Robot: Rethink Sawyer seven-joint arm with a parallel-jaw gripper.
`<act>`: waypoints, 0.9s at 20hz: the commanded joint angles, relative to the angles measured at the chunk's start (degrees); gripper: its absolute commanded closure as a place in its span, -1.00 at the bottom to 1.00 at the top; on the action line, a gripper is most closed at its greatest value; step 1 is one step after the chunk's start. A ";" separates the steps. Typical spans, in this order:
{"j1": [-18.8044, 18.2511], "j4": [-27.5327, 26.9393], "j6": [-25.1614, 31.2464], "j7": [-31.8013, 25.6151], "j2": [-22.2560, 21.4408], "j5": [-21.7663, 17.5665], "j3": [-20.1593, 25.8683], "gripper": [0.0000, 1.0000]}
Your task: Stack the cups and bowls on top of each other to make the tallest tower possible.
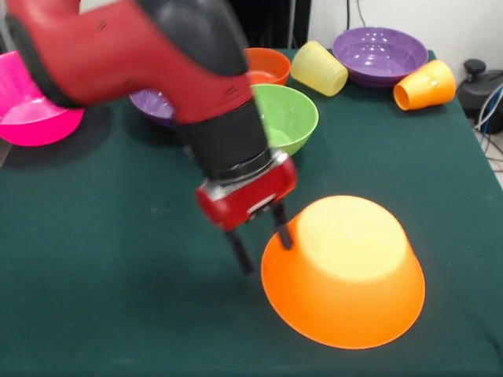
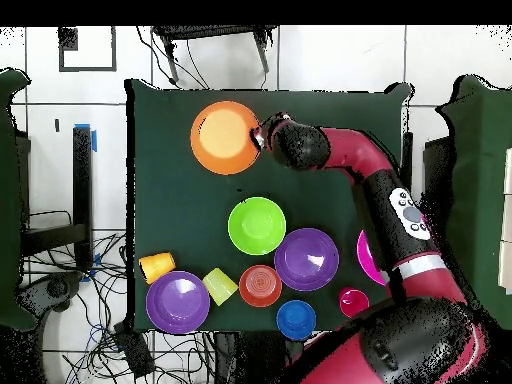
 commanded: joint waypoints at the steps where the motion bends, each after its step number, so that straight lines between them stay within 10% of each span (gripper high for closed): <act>1: 7.11 8.82 -0.19 23.24 -17.88 1.91 -11.51 -1.00; 10: 13.01 11.76 3.70 36.33 -25.41 5.74 -16.65 -1.00; 18: 18.00 22.35 -7.01 56.47 -25.22 12.73 -26.03 -1.00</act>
